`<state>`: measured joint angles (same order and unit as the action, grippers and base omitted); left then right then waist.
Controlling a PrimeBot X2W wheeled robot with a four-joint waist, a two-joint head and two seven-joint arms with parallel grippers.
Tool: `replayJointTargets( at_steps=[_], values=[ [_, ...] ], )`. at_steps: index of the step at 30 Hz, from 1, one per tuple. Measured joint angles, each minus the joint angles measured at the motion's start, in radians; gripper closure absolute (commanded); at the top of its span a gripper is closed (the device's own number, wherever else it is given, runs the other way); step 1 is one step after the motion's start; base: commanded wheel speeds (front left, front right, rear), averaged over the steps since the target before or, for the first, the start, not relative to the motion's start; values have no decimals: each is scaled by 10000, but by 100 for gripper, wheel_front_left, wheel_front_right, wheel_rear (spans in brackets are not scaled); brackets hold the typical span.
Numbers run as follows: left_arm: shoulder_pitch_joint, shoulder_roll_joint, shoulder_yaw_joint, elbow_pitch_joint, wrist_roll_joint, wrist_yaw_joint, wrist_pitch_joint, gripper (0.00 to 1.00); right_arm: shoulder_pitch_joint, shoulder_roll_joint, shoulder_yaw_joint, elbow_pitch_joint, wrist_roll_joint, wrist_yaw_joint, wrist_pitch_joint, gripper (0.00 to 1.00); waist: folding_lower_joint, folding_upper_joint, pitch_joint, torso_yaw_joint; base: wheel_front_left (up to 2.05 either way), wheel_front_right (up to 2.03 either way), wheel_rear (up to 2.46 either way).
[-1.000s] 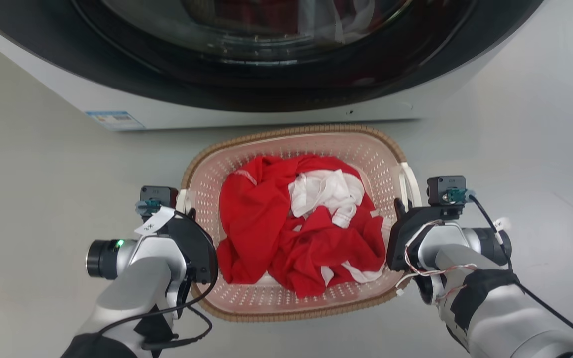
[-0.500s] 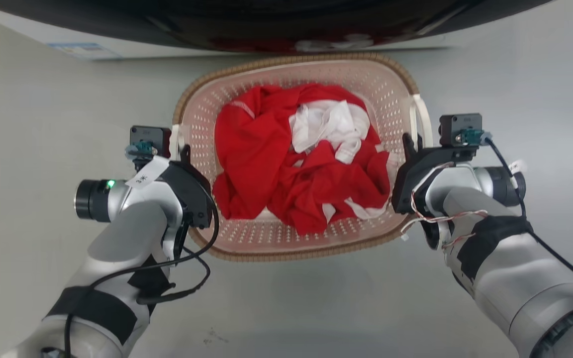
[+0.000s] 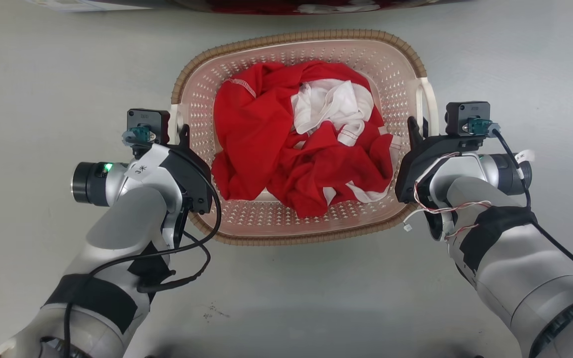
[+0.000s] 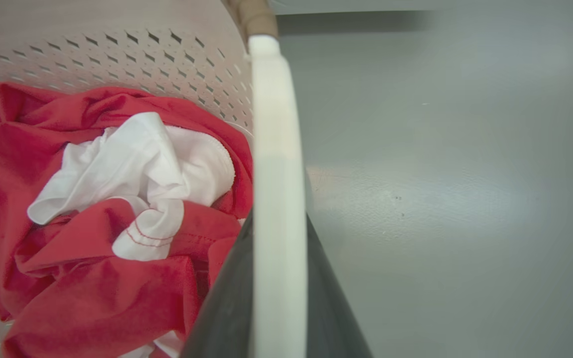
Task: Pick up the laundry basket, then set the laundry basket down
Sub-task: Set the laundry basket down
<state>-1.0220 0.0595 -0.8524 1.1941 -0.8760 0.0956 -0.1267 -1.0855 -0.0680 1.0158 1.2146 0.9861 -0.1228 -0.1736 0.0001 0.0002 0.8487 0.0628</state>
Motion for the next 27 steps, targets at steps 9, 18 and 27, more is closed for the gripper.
replayJointTargets(
  at_steps=[9, 18, 27],
  values=[
    [-214, 31, -29, 171, 90, -82, -167, 100, -99, 31, 0, 104, 0, 84, -153, 100, -2, -1, 95, 31, 0, 0, 0],
    [-294, 33, -67, 290, 184, -84, -351, 52, -99, 67, 6, 161, 0, 88, -288, 54, -2, -1, 123, 59, 0, 0, 0],
    [-356, 56, -67, 518, 194, -71, -514, 0, -110, 48, 23, 240, -4, 102, -403, 0, -2, -2, -35, 99, 0, 0, 0]
  ],
)
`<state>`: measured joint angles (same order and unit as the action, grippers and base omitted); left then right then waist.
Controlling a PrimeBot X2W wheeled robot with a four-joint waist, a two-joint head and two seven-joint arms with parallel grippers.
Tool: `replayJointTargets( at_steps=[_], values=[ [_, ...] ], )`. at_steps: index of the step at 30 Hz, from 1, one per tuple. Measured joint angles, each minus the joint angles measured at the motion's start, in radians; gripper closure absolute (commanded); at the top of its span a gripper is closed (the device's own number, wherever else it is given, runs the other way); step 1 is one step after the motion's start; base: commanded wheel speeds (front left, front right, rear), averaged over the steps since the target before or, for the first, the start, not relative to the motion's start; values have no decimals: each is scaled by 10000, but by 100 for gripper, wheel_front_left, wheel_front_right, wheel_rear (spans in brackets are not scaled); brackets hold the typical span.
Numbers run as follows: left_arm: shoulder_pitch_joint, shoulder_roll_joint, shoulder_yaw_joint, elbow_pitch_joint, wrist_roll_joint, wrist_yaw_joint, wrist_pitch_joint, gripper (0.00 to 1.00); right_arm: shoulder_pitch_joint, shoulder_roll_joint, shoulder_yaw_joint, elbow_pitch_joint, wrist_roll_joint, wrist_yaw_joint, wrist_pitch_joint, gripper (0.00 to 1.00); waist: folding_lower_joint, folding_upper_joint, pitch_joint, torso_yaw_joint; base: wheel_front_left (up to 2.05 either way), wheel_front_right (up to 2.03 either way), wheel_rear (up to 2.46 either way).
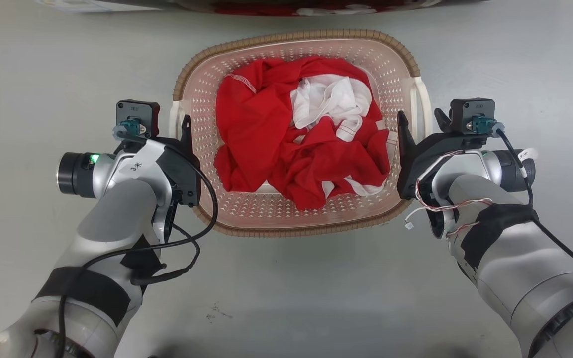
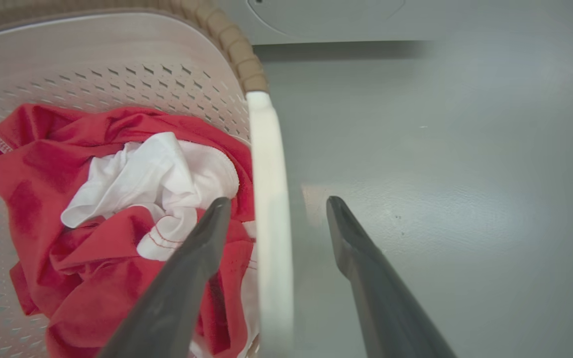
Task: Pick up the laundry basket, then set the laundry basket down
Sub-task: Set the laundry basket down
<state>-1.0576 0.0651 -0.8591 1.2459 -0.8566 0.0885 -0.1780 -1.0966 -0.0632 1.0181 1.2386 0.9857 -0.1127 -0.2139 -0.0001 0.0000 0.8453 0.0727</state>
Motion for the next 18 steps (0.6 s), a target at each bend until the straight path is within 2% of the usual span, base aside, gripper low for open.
replayJointTargets(
  at_steps=[11, 18],
  values=[
    [259, 54, 140, 121, -46, 10, -280, 0, 260, 2, -73, 130, 59, 0, -100, 0, 0, 0, -671, 13, 0, 0, 0],
    [681, 25, 642, 71, -330, -54, -635, 0, 293, -46, -318, 138, 117, 301, -270, 0, 0, 0, -1477, -33, 0, 0, 0]
  ],
)
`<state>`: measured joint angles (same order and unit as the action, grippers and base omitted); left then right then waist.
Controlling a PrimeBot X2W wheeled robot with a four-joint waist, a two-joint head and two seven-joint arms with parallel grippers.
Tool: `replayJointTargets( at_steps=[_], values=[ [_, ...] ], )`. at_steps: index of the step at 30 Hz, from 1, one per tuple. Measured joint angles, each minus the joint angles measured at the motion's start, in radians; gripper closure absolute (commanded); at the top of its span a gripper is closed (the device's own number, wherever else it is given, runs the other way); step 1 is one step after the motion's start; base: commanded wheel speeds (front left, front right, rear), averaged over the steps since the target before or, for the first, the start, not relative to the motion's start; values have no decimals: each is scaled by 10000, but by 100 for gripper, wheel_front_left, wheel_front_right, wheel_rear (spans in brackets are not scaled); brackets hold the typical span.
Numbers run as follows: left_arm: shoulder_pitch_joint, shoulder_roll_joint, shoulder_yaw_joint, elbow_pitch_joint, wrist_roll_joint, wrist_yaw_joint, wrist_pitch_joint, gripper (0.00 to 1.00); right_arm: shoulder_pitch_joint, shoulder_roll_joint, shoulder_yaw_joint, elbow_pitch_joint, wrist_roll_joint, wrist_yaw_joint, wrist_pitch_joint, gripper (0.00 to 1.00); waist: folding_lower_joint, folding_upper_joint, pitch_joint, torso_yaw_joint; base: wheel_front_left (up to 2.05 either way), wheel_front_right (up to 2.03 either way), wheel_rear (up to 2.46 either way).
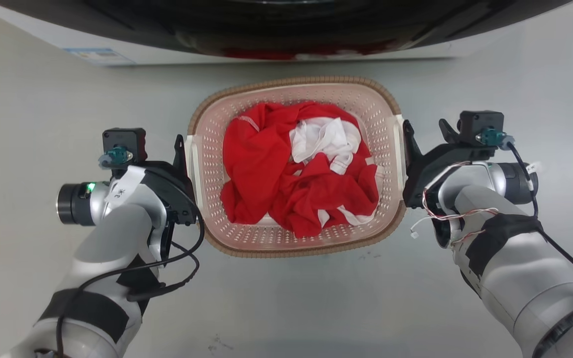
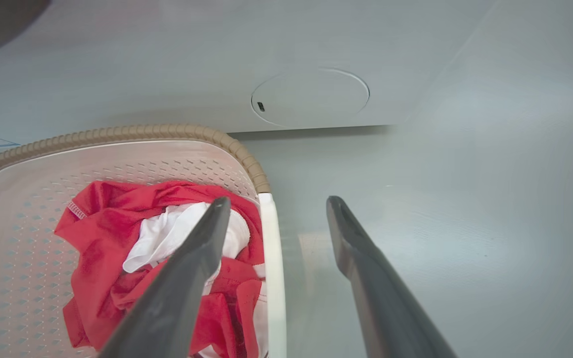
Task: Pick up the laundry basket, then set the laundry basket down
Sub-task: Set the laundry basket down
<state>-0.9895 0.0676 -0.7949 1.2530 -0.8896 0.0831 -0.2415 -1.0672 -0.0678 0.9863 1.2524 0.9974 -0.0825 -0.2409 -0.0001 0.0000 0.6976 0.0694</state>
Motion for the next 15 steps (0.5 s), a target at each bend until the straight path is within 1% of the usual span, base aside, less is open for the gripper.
replayJointTargets(
  at_steps=[3, 5, 9, 15],
  values=[
    [383, -2, 167, -113, -255, -132, -81, 0, 412, -159, -209, -19, 100, 140, -81, 0, 0, 0, -529, -23, 0, 0, 0],
    [577, 4, 217, -194, -263, -136, -82, 0, 580, -203, -303, -58, 155, 228, -82, 0, 0, 0, -756, -32, 0, 0, 0],
    [979, 82, 428, -497, -261, -136, -82, 0, 900, -293, -546, -288, 159, 299, -82, 0, 0, -1, -1238, -53, 0, 0, 0],
    [1761, 267, 746, -1103, -207, -107, -82, 0, 1606, -384, -934, -832, 151, 303, -82, 0, 1, -1, -1994, -87, 0, 0, 0]
  ],
)
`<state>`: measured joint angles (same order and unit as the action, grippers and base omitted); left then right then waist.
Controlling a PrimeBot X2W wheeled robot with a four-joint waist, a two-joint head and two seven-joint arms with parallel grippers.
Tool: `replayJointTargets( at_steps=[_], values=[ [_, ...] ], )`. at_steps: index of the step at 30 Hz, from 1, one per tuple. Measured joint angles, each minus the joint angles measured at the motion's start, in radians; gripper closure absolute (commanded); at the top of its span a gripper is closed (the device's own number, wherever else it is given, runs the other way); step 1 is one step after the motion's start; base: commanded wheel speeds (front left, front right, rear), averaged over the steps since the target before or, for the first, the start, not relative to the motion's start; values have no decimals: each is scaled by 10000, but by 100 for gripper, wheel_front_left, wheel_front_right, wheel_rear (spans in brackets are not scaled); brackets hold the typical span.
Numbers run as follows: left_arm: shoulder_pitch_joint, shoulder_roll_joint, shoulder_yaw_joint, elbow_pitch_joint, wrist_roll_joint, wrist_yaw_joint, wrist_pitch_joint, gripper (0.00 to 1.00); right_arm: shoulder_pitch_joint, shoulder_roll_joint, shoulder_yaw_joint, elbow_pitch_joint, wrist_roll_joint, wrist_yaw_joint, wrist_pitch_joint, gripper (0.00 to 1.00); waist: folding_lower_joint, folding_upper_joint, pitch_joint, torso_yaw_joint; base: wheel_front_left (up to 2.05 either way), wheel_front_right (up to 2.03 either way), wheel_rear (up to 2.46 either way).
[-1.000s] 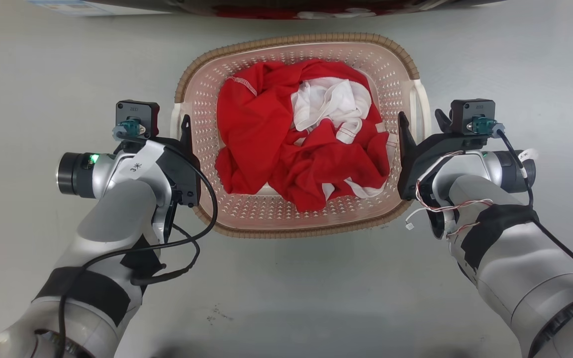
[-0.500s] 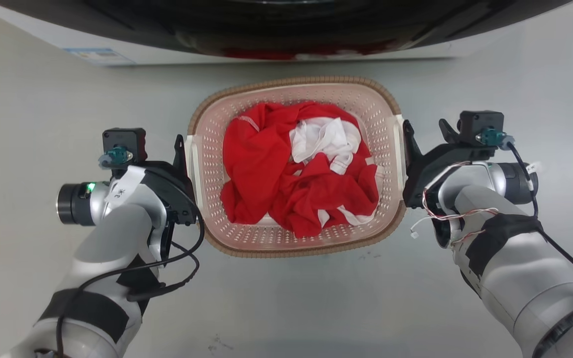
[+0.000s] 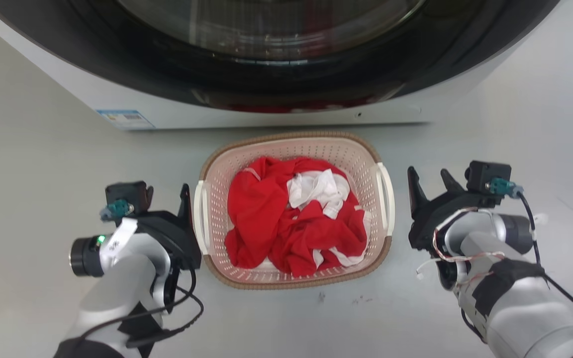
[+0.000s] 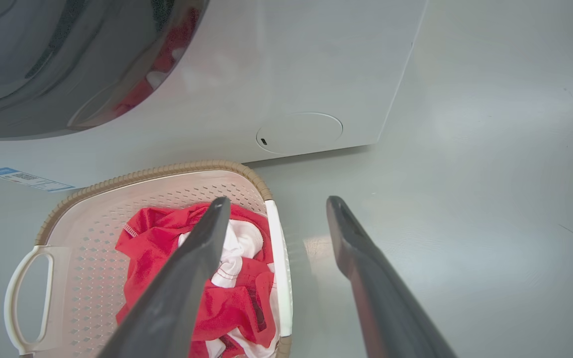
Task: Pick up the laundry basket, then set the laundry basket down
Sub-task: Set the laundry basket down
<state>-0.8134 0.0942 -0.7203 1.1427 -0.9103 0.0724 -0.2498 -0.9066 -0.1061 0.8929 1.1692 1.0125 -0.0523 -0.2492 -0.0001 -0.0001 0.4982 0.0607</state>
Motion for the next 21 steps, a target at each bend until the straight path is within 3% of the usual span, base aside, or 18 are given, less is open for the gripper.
replayJointTargets(
  at_steps=[12, 13, 21],
  values=[
    [2057, 268, 1060, -2096, 650, 278, 0, 0, 1908, -445, -1227, -1956, -732, -284, 0, 0, -1, 0, -1813, -92, 0, 0, 0],
    [2812, 380, 1442, -2909, 1078, 353, 0, 0, 2703, -629, -1653, -2778, -1141, -449, 0, 0, -1, 0, -2396, -137, 0, 0, 0],
    [4451, 583, 2203, -4462, 1779, 514, 0, 0, 4417, -920, -2443, -4389, -2063, -635, 0, 0, -1, -1, -3436, -231, 0, 0, 0]
  ],
)
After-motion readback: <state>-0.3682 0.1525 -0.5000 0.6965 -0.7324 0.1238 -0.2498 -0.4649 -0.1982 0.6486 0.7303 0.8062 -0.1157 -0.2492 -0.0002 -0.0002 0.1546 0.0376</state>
